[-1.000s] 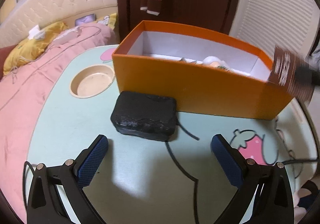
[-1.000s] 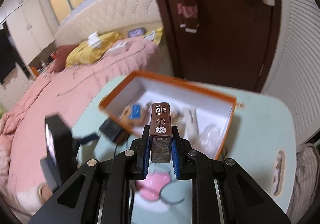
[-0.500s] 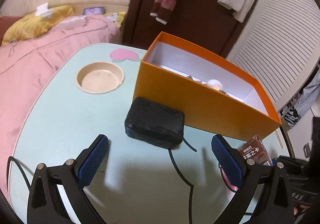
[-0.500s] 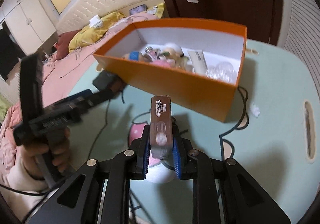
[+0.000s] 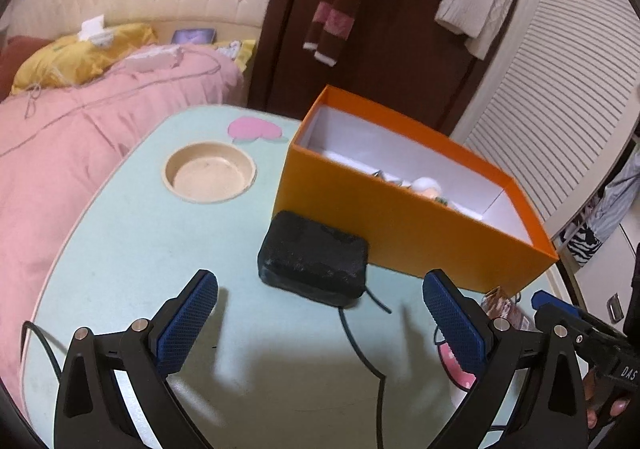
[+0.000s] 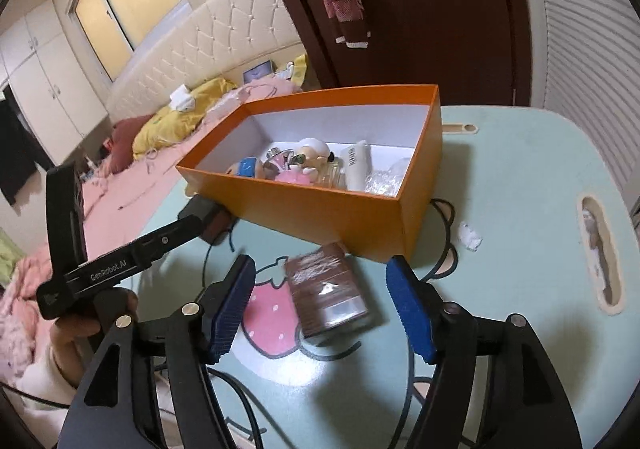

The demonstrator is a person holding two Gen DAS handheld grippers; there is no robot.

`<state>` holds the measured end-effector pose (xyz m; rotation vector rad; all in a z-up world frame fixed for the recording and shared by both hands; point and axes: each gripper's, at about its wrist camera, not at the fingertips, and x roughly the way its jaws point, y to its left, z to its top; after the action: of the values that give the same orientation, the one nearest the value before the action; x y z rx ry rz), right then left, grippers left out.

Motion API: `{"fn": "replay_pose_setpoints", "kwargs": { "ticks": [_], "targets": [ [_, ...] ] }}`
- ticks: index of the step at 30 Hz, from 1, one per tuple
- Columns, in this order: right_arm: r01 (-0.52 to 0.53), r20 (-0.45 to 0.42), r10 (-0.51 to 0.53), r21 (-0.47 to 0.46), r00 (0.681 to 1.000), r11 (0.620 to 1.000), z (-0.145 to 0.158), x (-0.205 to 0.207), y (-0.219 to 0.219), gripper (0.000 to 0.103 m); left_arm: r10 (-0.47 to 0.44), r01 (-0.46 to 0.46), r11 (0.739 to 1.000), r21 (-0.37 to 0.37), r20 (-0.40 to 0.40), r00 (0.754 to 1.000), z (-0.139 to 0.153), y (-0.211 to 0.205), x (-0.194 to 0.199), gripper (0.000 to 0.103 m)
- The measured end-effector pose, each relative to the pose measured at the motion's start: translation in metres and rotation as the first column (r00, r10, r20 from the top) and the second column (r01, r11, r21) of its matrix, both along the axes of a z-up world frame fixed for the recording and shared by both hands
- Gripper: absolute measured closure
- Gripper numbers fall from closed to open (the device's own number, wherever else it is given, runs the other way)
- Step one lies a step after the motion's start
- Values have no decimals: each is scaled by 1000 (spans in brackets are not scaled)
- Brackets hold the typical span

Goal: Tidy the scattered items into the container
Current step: 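Set the brown card box on the table with the right gripper, then grasp the white figurine in the box with the left gripper and lift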

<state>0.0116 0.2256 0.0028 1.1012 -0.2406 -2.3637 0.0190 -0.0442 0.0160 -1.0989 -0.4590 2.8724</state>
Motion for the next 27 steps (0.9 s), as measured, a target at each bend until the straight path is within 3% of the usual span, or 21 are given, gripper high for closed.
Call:
{"fn": "replay_pose_setpoints", "kwargs": {
  "ticks": [6,9,11,12,15,20,22,27],
  "targets": [
    [5,-14,-6,-65,1000,998,0,3,9,34,-48,48,999,8,-12,999,39,4,-10,1],
    [18,23,-16,-92,1000,996,-6,-1,15,34,-73,73,996,-58,-5,997,68,15,-29,2],
    [29,35,-26,-101,999,994,-7,-2,20,34,-108,108,989,-100,3,994,84,25,-41,14],
    [34,37,-30,-105,999,994,-7,-2,22,34,-131,132,984,-121,13,991,90,32,-49,14],
    [44,45,-39,-118,998,992,-8,-3,26,34,-195,212,960,-185,107,975,95,57,-81,16],
    [45,55,-38,-128,998,991,-9,-4,26,34,-257,326,913,-246,275,927,70,102,-136,31],
    [46,53,-40,-126,998,991,-9,-4,27,34,-248,345,897,-278,329,911,54,113,-151,32],
    [50,54,-42,-137,998,989,-9,-4,29,34,-220,377,873,-309,440,870,15,126,-174,49]
  ]
}}
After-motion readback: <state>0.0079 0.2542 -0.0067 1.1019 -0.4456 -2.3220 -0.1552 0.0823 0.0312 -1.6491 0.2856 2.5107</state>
